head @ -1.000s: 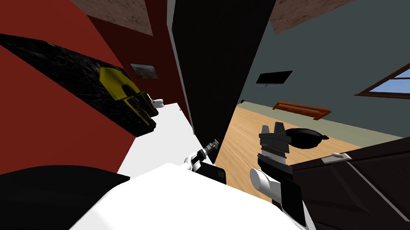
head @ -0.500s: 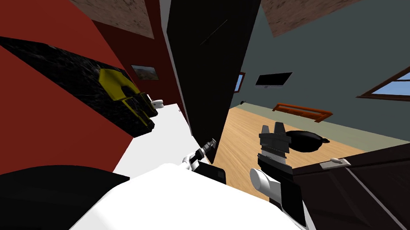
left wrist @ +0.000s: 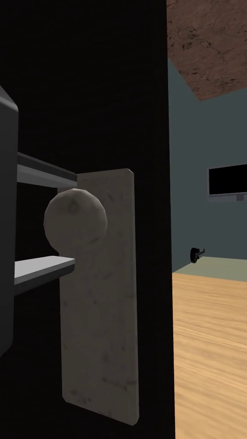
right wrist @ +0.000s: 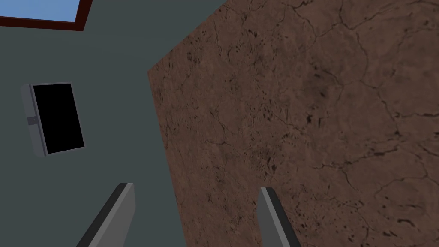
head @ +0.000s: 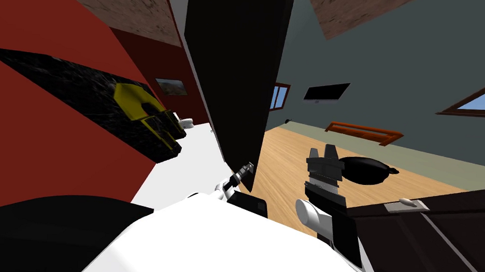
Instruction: Push the door open
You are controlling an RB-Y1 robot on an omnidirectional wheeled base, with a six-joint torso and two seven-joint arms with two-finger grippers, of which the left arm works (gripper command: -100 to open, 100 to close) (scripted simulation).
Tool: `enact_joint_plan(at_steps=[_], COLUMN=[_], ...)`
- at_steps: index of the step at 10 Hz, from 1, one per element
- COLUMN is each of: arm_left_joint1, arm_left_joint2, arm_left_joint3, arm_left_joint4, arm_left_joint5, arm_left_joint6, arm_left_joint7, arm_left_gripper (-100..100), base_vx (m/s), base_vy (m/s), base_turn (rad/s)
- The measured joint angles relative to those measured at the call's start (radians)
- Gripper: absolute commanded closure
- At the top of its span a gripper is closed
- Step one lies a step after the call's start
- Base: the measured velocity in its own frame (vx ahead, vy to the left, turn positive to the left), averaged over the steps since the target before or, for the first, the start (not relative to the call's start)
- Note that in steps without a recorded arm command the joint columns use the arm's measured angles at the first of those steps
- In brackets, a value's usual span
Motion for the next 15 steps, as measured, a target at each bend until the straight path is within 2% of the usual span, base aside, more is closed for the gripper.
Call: enact_joint_plan(at_steps=[1,2,7,10,15], arm_left_joint1=[0.006,0.005,0.009,0.008,0.005], arm_left_joint2=[0.006,0.007,0.011,0.0,0.002], arm_left_joint3=[0.012,0.031,0.023,0.018,0.026], arm_left_joint4=[-0.015,-0.008,-0.021,-0.023,-0.017], arm_left_joint5=[0.006,0.015,0.016,0.017,0.02], arm_left_joint6=[0.01,0.008,0.01,0.008,0.005], arm_left_joint7=[-0.003,-0.014,0.0,0.009,0.0], arm_left_gripper=[100,-100,-100,-100,-100], base_vx=[0.166,-0.035,-0.176,-0.152,0.143], base_vy=[-0.138,-0.032,0.063,0.063,-0.1], base_turn=[0.108,0.071,0.016,0.015,-0.023])
